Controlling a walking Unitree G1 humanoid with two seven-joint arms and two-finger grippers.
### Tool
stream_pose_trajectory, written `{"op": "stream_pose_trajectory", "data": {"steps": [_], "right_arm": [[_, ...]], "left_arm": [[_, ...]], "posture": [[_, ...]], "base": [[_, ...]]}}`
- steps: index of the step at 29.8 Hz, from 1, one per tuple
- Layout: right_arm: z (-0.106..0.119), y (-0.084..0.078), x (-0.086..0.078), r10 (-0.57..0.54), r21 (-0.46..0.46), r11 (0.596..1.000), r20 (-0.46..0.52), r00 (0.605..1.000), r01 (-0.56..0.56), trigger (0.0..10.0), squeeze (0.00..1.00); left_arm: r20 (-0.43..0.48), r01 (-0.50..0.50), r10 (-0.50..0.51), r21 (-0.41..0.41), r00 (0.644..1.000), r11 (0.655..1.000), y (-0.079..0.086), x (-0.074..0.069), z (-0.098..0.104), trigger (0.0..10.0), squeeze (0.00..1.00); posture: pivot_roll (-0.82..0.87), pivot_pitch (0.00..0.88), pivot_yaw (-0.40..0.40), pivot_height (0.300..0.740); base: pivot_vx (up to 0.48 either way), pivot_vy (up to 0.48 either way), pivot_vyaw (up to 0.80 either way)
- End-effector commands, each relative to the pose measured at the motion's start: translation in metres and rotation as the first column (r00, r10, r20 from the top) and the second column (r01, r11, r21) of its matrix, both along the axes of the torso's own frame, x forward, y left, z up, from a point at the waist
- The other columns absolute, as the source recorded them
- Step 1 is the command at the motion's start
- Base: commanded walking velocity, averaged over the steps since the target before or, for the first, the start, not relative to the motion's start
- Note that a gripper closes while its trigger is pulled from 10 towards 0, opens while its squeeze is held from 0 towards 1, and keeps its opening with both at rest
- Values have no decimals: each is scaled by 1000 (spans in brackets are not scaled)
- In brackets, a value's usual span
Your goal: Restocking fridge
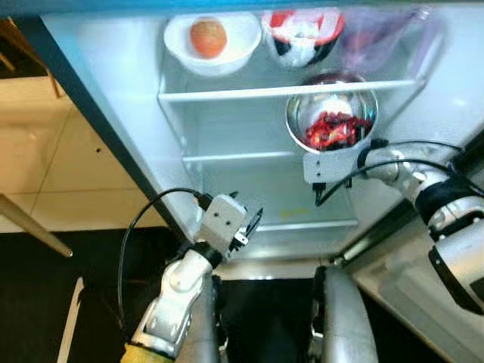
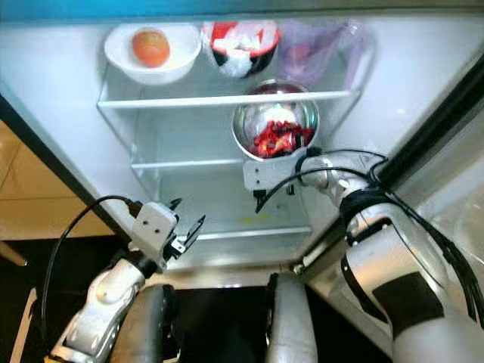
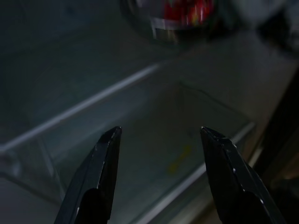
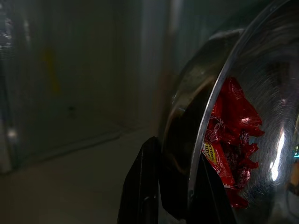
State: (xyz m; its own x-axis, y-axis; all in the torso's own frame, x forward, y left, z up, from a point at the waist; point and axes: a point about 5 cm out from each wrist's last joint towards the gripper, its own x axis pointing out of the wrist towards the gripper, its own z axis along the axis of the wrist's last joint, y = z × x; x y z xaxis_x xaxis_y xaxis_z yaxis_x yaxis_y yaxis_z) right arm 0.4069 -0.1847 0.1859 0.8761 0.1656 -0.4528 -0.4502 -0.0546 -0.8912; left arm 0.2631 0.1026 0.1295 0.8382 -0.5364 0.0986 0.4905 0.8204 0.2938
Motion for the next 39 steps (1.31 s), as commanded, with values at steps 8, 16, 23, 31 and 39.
{"op": "stream_pose_trajectory", "data": {"steps": [8,16,23,31,39], "right_arm": [[19,-15,6,-106,40,994,95,990,103,10000,0],[32,-18,8,-127,26,992,149,981,124,10000,231],[41,-31,9,-178,-8,983,212,961,184,10000,1000],[53,-37,10,-188,-38,977,312,931,210,10000,0],[67,-52,9,-229,-9,968,384,894,252,10000,0]], "left_arm": [[39,139,-137,-33,990,990,-26,-5,34,10000,0],[48,143,-141,-42,989,989,-26,-14,49,10000,0],[13,116,-116,-43,993,992,-21,-19,49,10000,0],[-12,109,-109,-47,994,993,-23,-17,49,10000,0],[-14,114,-116,-66,993,991,-31,-12,47,10000,0]], "posture": [[146,382,-8,587],[181,408,-9,587],[198,409,-17,587],[171,377,-14,587],[137,342,-21,587]], "base": [[0,0,0],[0,0,0],[0,0,0],[0,0,0],[0,0,0]]}}
